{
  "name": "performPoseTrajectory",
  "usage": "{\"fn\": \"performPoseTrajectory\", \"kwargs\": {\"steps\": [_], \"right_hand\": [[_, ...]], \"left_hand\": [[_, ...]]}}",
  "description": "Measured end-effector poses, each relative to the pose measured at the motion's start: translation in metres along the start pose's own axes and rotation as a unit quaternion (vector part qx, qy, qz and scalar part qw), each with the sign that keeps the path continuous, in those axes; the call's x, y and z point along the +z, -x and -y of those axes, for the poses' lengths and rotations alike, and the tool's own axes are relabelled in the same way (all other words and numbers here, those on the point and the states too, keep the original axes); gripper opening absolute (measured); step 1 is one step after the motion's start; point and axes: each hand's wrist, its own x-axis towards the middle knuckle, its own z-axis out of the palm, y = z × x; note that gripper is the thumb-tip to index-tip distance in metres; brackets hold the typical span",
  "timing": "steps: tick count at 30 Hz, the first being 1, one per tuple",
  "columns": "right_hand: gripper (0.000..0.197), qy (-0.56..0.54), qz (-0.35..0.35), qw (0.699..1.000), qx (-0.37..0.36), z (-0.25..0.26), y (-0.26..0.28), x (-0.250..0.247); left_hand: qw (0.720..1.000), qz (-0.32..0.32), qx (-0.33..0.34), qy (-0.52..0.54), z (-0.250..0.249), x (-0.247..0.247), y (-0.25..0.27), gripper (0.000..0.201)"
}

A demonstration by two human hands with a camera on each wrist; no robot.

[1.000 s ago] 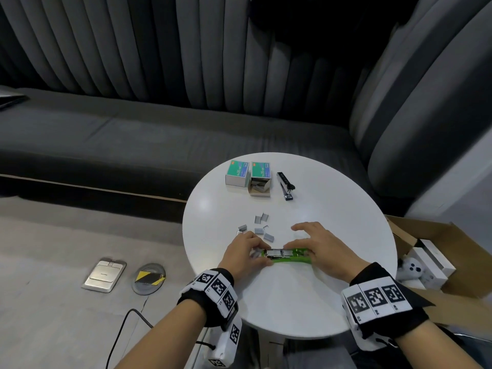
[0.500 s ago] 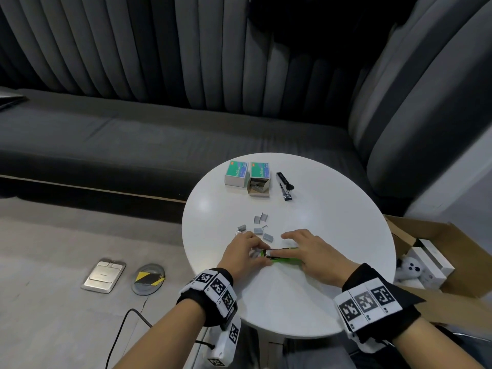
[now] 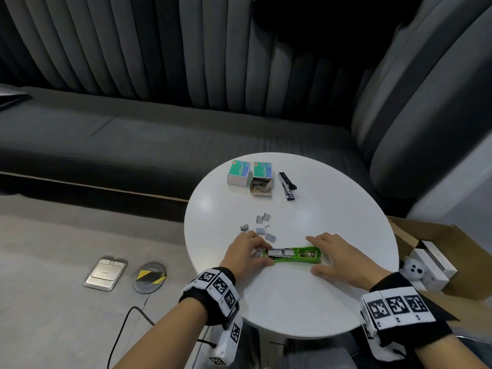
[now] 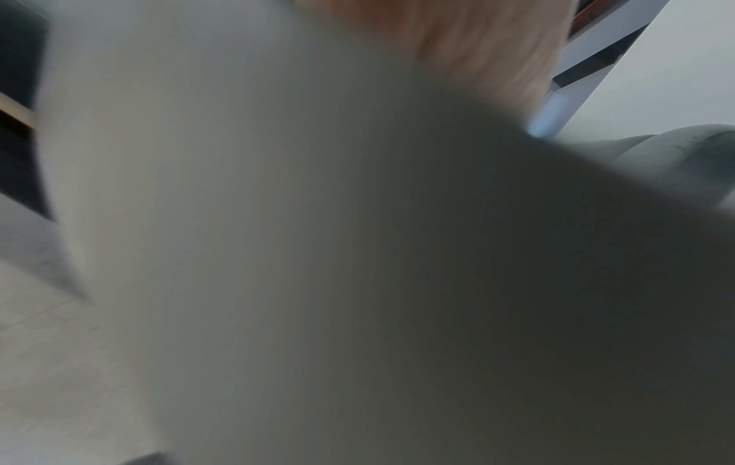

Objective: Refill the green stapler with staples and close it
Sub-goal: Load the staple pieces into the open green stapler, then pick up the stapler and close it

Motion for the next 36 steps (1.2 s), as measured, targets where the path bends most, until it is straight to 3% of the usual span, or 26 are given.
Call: {"fn": "performPoseTrajectory", "kwargs": {"steps": [5,9,15,28,36], "right_hand": [[0.024,-0.047,-0.061,0.997,0.001,-0.010,-0.001,0.002],[0.042,-0.165,-0.050,0.985,-0.004,-0.007,0.003,0.001],[0.031,-0.167,-0.087,0.982,0.008,-0.002,0.000,0.005],[0.030,-0.129,-0.135,0.980,-0.074,0.027,-0.001,-0.015],[0.031,-0.101,-0.119,0.982,-0.107,0.052,-0.010,-0.014]], "left_hand": [[1.000,-0.005,-0.003,0.003,0.001,0.001,0.000,0.027],[1.000,-0.006,-0.003,0.001,-0.001,0.001,0.000,0.028],[1.000,-0.004,-0.004,-0.001,0.000,0.000,-0.001,0.026],[1.000,-0.003,-0.005,-0.003,-0.002,-0.001,-0.001,0.028],[1.000,0.004,0.006,0.002,-0.004,-0.003,-0.002,0.030]]}}
